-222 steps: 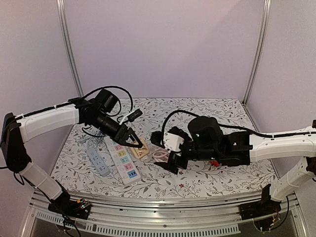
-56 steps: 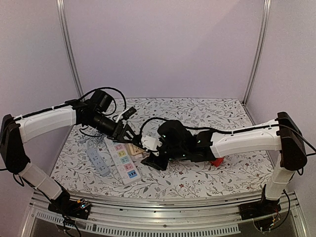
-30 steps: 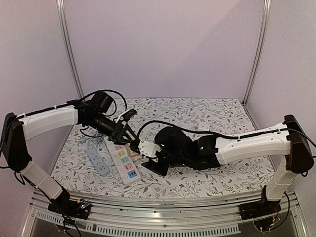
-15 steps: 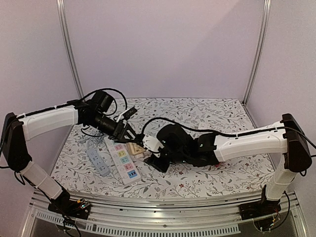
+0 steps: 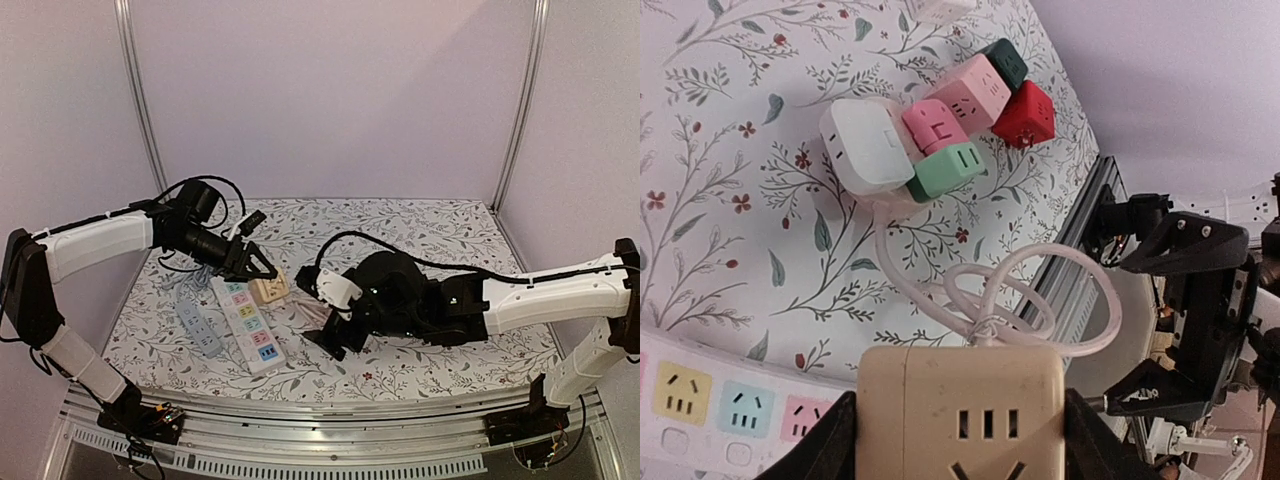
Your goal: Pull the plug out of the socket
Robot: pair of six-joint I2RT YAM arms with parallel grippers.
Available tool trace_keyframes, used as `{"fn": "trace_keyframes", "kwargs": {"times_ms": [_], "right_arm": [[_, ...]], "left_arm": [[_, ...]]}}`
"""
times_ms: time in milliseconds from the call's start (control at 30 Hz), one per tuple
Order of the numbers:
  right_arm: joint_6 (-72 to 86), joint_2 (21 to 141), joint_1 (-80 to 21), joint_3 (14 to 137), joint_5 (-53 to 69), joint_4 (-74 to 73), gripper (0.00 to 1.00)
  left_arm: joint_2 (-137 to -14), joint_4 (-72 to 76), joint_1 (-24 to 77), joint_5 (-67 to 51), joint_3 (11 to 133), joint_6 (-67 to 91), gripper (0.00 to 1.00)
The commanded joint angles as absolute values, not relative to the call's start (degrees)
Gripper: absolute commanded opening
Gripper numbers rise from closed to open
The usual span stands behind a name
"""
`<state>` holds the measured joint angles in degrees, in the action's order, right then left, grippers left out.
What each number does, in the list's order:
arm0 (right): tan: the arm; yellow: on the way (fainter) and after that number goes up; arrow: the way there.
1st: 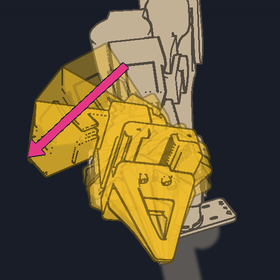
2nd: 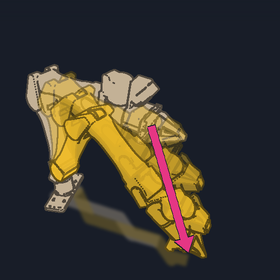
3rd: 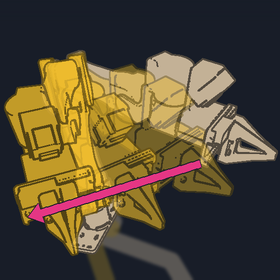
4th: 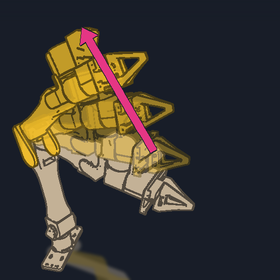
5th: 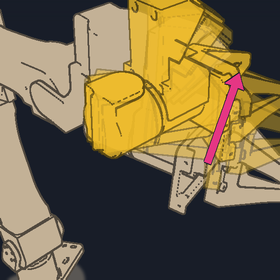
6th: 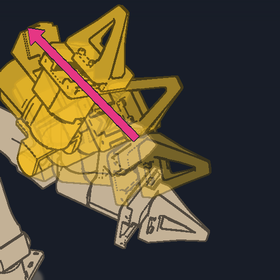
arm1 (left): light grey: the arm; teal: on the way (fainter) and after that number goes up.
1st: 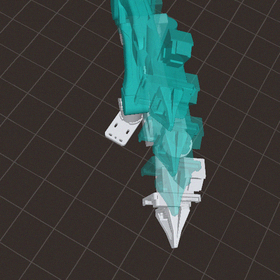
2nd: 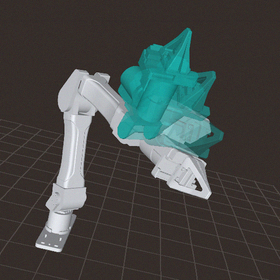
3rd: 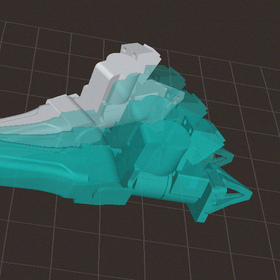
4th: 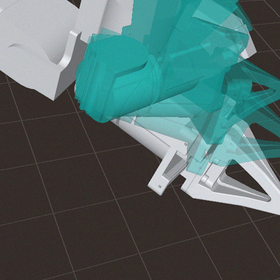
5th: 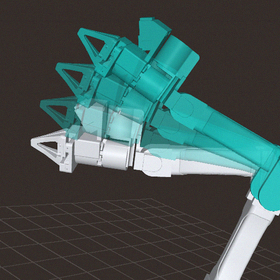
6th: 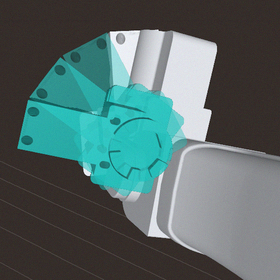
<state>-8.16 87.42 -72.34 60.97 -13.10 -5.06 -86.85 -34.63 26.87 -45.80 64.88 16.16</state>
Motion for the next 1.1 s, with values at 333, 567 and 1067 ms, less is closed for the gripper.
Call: {"fn": "trace_keyframes", "kwargs": {"times_ms": [333,567,1067], "right_arm": [[-19.8,104.0,-72.8,72.2,-27.1,-5.3,0.97],[-25.4,106.3,-69.9,72.6,-24.0,-5.4,0.60],[-26.9,103.9,-70.3,71.7,-17.5,-4.8,0.00]], "left_arm": [[-85.6,-32.4,27.1,-49.6,65.4,16.6,0.14],[-85.5,-33.0,27.3,-51.0,65.7,16.1,0.14],[-85.4,-34.2,27.2,-47.5,66.1,15.5,0.12]]}}
